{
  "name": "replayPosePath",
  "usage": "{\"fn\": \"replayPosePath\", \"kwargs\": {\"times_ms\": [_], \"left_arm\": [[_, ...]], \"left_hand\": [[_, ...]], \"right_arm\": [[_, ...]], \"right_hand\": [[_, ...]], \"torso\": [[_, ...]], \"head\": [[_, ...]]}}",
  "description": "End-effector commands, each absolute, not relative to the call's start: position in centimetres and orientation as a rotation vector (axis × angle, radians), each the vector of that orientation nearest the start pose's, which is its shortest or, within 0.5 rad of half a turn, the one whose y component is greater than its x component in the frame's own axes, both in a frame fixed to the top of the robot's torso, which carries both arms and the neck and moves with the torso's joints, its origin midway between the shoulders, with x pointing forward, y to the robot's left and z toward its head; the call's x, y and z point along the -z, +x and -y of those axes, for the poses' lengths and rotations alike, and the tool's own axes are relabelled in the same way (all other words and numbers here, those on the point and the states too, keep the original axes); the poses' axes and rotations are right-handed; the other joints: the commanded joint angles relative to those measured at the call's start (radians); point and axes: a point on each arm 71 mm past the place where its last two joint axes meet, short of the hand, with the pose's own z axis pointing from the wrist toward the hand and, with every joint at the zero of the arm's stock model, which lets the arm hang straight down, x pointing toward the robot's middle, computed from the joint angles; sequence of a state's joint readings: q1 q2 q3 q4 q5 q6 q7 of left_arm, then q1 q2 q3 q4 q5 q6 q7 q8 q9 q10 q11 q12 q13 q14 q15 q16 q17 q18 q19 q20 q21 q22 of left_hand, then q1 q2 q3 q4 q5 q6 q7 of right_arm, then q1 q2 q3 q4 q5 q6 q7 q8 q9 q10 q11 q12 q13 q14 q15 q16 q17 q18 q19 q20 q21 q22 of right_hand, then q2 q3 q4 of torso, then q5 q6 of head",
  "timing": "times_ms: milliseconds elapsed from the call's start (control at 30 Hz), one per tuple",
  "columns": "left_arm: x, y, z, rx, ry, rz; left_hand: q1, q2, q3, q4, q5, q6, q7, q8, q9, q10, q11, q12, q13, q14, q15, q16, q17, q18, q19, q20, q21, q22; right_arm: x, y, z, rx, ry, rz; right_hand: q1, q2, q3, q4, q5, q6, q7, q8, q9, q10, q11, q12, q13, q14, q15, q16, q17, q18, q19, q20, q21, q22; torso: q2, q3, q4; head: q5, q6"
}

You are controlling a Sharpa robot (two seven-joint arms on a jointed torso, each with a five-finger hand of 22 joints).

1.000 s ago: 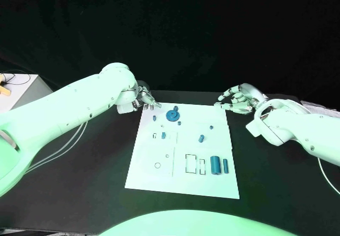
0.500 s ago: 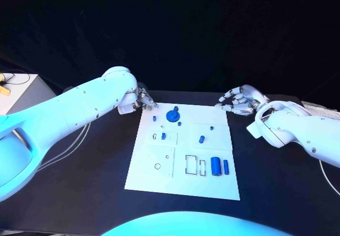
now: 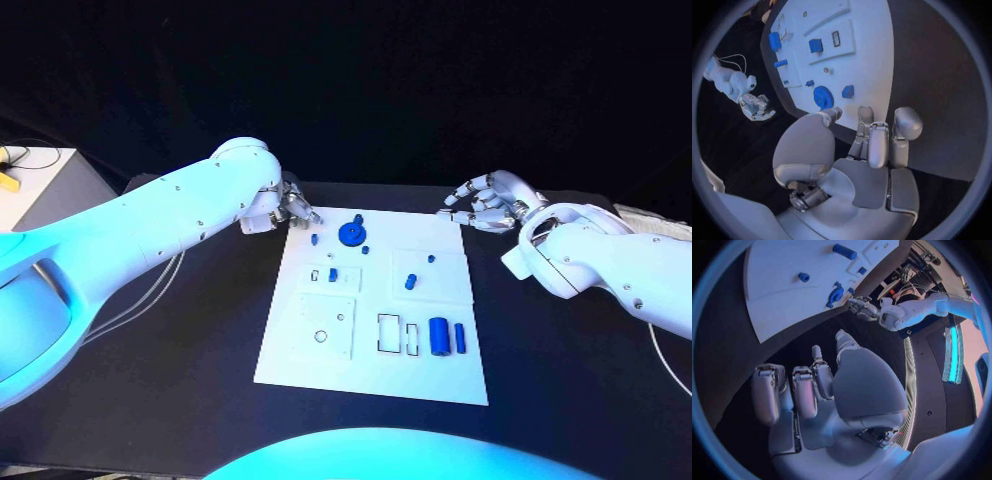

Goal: Assemble the parts on the task board

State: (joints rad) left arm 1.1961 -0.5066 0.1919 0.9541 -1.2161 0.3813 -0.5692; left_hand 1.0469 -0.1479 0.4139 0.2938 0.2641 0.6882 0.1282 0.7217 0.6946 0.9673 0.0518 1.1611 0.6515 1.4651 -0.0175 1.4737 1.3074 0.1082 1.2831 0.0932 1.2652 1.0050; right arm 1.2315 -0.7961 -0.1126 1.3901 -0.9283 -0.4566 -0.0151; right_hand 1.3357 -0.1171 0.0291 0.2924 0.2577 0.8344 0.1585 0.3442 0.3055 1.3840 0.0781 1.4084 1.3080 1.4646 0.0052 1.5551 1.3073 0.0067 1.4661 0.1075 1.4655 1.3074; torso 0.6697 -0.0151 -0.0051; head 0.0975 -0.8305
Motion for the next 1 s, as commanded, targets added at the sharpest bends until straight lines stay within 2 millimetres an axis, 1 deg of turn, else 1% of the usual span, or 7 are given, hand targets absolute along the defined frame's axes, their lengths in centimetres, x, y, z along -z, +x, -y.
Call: {"fn": "replayPosePath", "kwargs": {"times_ms": [33,133,367,567,833,967,1000], "left_arm": [[20.52,57.69,-21.65,0.214,-0.268,-2.382],[20.59,57.59,-21.57,0.217,-0.259,-2.396],[20.77,57.35,-21.32,0.224,-0.238,-2.432],[20.94,57.21,-21.01,0.239,-0.232,-2.444],[20.97,57.16,-20.84,0.248,-0.232,-2.442],[20.99,57.13,-20.89,0.247,-0.231,-2.445],[20.99,57.12,-20.9,0.246,-0.231,-2.446]], "left_hand": [[-0.01,-0.002,-0.007,0.0,-0.004,0.006,-0.002,-0.002,-0.001,0.006,0.001,0.004,0.0,0.037,0.004,0.003,0.108,0.005,0.006,-0.003,0.005,0.0],[-0.011,-0.002,-0.007,0.0,-0.004,0.006,-0.002,-0.002,-0.001,0.007,0.001,0.005,0.002,0.037,0.004,0.003,0.109,0.005,0.007,-0.003,0.006,0.001],[-0.011,0.002,-0.01,-0.001,-0.003,0.014,-0.003,0.001,-0.004,0.01,-0.001,0.007,0.004,0.037,0.004,0.004,0.11,0.005,0.007,-0.003,0.006,0.002],[-0.011,0.002,-0.01,-0.001,-0.003,0.015,-0.004,0.002,-0.005,0.009,-0.001,0.007,0.002,0.037,0.004,0.004,0.109,0.005,0.007,-0.003,0.006,0.002],[-0.012,0.005,-0.011,-0.001,-0.003,0.019,-0.004,0.003,-0.006,0.012,-0.001,0.008,0.005,0.037,0.003,0.005,0.11,0.005,0.007,-0.003,0.007,0.003],[-0.013,0.008,-0.012,-0.001,-0.002,0.021,-0.004,0.004,-0.007,0.013,-0.002,0.009,0.005,0.037,0.003,0.005,0.111,0.004,0.008,-0.003,0.009,0.006],[-0.012,0.01,-0.012,-0.001,-0.002,0.023,-0.005,0.004,-0.008,0.014,-0.002,0.01,0.007,0.037,0.003,0.006,0.111,0.004,0.008,-0.003,0.009,0.007]], "right_arm": [[19.92,51.01,22.52,-0.806,0.362,-1.658],[19.92,51.02,22.5,-0.806,0.361,-1.658],[19.92,51.02,22.48,-0.806,0.36,-1.658],[19.93,51.02,22.45,-0.807,0.359,-1.658],[19.93,51.03,22.44,-0.807,0.358,-1.659],[19.93,51.03,22.44,-0.807,0.358,-1.659],[19.93,51.03,22.44,-0.807,0.358,-1.659]], "right_hand": [[-0.01,0.001,-0.004,-0.001,0.007,-0.005,0.001,0.003,0.002,-0.008,0.0,-0.007,0.09,0.098,-0.004,-0.004,0.236,0.018,0.069,-0.007,-0.004,0.203],[-0.01,0.001,-0.004,-0.001,0.007,-0.005,0.001,0.003,0.002,-0.008,0.0,-0.007,0.09,0.098,-0.004,-0.004,0.236,0.018,0.069,-0.007,-0.004,0.203],[-0.009,0.002,-0.003,-0.002,0.008,-0.005,0.001,0.004,0.002,-0.007,0.0,-0.006,0.091,0.098,-0.004,-0.003,0.236,0.018,0.069,-0.007,-0.004,0.203],[-0.009,0.002,-0.003,-0.002,0.008,-0.005,0.001,0.004,0.002,-0.007,0.0,-0.006,0.091,0.098,-0.004,-0.003,0.236,0.018,0.069,-0.007,-0.004,0.203],[-0.009,0.002,-0.003,-0.002,0.008,-0.005,0.001,0.004,0.002,-0.007,0.0,-0.006,0.091,0.098,-0.004,-0.003,0.236,0.018,0.069,-0.007,-0.004,0.203],[-0.009,0.002,-0.003,-0.002,0.008,-0.005,0.001,0.004,0.002,-0.007,0.0,-0.006,0.091,0.098,-0.004,-0.003,0.236,0.018,0.069,-0.007,-0.004,0.203],[-0.009,0.002,-0.003,-0.002,0.008,-0.005,0.001,0.004,0.002,-0.007,0.0,-0.006,0.091,0.098,-0.004,-0.003,0.236,0.018,0.069,-0.007,-0.004,0.203]], "torso": [[0.0,0.0012,0.0002],[0.0,0.0007,-0.0008],[0.001,0.0014,-0.0005],[0.001,0.0011,-0.0012],[0.001,0.0014,-0.0003],[0.001,0.0009,0.0],[0.001,0.0013,-0.0001]], "head": [[0.001,0.0],[0.001,0.0],[0.001,-0.002],[0.0,-0.002],[-0.001,-0.003],[-0.002,-0.004],[-0.002,-0.004]]}}
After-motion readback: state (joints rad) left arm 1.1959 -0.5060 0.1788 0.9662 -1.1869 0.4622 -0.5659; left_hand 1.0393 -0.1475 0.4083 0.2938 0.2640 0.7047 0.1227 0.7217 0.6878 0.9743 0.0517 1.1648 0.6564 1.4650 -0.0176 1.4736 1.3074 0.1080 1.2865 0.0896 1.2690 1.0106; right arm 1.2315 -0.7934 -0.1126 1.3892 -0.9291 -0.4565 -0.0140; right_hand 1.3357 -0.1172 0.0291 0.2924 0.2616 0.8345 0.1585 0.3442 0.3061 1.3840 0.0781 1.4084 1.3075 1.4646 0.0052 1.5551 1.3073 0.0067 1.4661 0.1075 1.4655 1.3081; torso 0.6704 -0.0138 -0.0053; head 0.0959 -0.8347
